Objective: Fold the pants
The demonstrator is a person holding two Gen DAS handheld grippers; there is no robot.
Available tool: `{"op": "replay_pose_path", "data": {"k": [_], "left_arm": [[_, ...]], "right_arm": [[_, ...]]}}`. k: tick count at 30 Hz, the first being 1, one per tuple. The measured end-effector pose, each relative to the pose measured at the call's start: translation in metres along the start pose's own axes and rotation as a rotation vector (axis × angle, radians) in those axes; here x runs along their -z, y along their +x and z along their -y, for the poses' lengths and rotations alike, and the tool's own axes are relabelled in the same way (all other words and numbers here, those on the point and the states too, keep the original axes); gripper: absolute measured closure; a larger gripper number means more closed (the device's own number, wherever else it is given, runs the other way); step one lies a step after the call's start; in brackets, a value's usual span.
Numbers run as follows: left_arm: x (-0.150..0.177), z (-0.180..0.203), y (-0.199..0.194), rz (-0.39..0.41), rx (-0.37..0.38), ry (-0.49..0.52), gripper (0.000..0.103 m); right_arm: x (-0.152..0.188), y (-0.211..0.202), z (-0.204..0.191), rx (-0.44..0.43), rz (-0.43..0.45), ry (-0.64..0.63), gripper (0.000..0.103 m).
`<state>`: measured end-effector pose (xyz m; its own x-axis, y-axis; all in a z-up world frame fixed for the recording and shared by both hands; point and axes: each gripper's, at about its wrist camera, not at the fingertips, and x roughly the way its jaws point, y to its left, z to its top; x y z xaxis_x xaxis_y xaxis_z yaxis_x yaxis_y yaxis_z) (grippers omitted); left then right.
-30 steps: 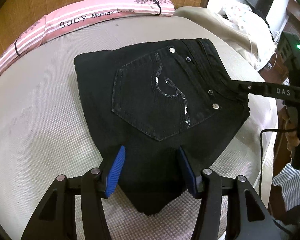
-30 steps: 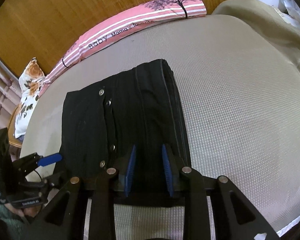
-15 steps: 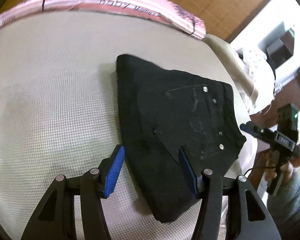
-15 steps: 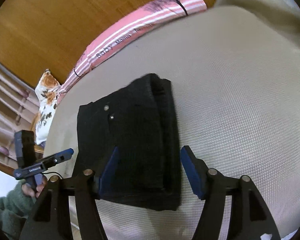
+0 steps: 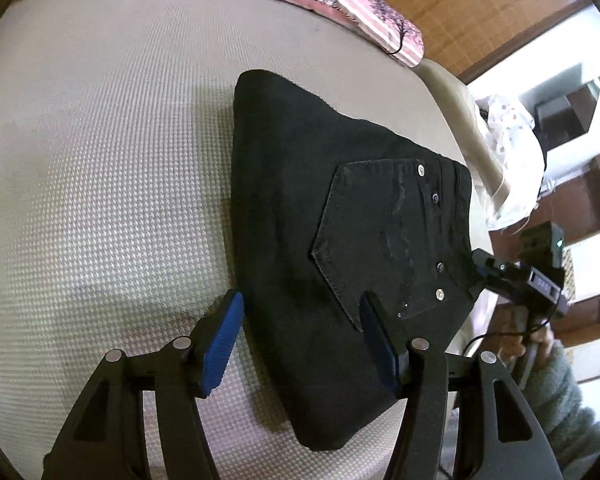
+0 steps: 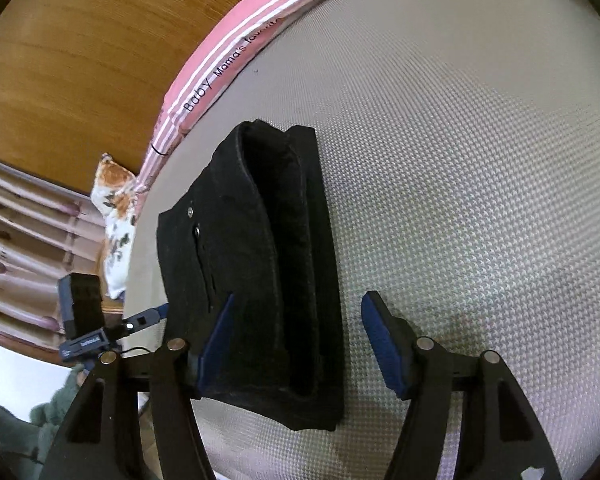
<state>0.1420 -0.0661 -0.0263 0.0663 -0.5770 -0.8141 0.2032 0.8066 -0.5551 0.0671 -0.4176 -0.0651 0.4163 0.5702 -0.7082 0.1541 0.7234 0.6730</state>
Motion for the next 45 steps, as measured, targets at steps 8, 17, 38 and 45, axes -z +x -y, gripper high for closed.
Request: {"op": "replay_pose_path", "data": {"k": [8, 17, 38, 45], "left_arm": [[-0.006, -0.012, 0.007, -0.058, 0.078, -0.101, 0.038], [-0.019, -0.027, 0.006, -0.07, 0.167, -0.193, 0.035], [-0.022, 0.003, 0.012, 0.042, -0.002, -0.047, 0.079], [-0.021, 0.02, 0.004, 0.071, -0.08, 0.01, 0.084]], "right_arm": [[-0.007, 0.008, 0.017, -0.126, -0.03, 0.056, 0.054], [-0.02, 0.025, 0.014, -0.2, -0.084, 0.028, 0.062], [-0.016, 0.036, -0.02, -0.091, -0.001, 0.024, 0.076], [-0.013, 0.027, -0.057, -0.003, 0.041, -0.012, 0.079]]}}
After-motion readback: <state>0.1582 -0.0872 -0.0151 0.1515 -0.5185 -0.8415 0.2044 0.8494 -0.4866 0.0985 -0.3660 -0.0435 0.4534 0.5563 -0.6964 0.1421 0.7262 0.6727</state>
